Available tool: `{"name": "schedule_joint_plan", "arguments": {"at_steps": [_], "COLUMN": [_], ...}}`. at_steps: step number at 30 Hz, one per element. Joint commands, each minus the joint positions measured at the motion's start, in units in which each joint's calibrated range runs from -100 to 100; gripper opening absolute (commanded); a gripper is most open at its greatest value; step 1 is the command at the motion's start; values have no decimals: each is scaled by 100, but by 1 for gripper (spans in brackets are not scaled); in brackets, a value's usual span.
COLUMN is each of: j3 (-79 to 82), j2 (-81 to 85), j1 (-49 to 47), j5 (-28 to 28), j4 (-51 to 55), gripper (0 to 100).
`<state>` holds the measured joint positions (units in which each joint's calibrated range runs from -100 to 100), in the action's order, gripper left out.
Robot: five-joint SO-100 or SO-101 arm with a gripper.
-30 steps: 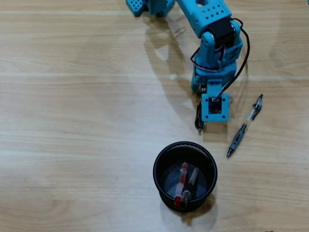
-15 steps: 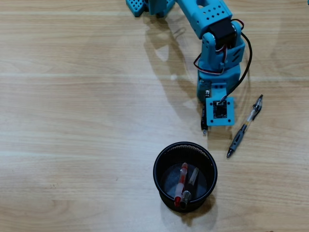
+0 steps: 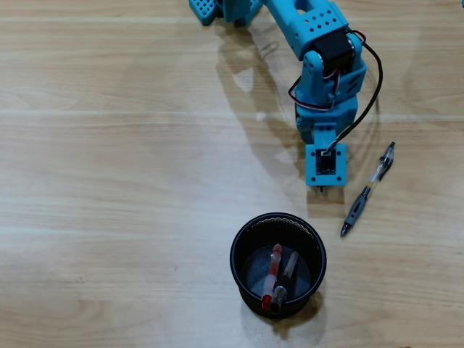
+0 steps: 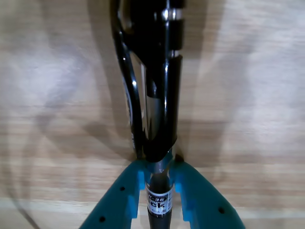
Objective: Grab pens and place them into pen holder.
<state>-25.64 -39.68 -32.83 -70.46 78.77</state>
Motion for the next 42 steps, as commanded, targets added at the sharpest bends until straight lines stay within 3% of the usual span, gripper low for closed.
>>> {"name": "schedule_joint_plan", "arguments": {"at_steps": [1, 15, 32, 42], "j3": [-413, -2223, -1924, -603], "j2": [549, 2078, 2231, 1560], "j1": [251, 1175, 1568, 1796], "j5": [25, 836, 1747, 1768], "j4": [356, 246, -3918, -6979], "gripper": [2, 2, 2, 2]}}
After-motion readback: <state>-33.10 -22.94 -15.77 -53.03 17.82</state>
